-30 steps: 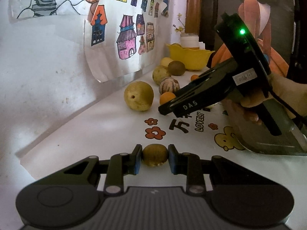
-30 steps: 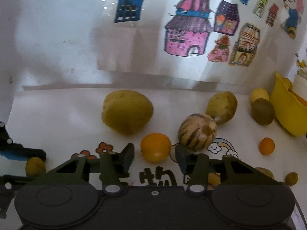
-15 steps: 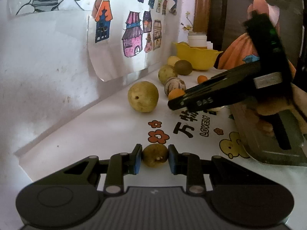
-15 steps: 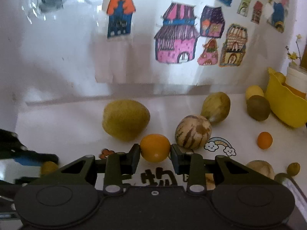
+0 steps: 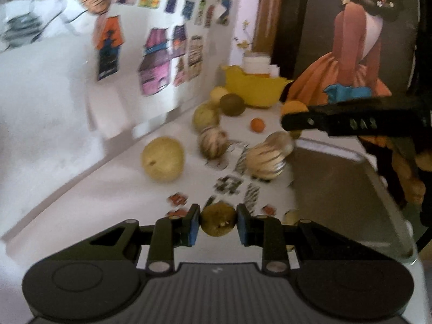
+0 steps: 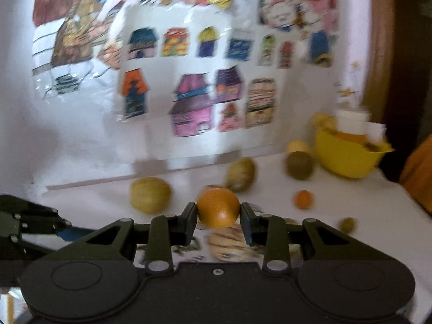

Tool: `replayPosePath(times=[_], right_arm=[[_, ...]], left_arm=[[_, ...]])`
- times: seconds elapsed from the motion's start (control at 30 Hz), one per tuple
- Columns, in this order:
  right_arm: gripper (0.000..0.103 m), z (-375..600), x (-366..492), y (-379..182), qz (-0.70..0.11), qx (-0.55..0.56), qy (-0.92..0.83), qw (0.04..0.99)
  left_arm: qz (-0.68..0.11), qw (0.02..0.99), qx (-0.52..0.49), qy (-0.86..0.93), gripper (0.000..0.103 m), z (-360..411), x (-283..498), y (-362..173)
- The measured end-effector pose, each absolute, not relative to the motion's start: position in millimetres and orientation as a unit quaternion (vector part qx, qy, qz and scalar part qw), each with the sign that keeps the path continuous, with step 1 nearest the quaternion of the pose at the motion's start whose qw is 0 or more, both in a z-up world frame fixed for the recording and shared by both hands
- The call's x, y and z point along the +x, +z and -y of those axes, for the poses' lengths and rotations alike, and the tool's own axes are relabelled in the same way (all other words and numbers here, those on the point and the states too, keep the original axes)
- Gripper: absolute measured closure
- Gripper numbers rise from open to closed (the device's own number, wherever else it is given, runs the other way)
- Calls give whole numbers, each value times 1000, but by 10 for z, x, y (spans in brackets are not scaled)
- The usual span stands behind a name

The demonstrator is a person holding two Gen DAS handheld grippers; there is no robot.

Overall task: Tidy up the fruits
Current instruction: 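Carry the brown fruit in the left tool over the grey tray while the right tool carries the tangerine there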

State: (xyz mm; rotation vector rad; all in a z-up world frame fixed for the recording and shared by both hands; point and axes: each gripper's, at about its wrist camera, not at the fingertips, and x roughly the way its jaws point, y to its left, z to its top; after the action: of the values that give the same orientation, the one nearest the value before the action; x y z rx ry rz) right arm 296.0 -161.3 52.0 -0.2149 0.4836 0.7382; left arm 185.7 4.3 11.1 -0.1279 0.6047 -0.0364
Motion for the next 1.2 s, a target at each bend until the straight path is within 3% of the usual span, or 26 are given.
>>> replayPosePath(times=[0.53, 1.2], right_arm=[[66, 2869, 3077, 219, -251, -81, 187, 946], [66, 3041, 3503, -240, -266, -107, 126, 950]], left_arm=[[-260, 958, -29, -117, 72, 836, 2852, 539], [-344, 920, -65, -175, 72, 1457, 3975, 5]])
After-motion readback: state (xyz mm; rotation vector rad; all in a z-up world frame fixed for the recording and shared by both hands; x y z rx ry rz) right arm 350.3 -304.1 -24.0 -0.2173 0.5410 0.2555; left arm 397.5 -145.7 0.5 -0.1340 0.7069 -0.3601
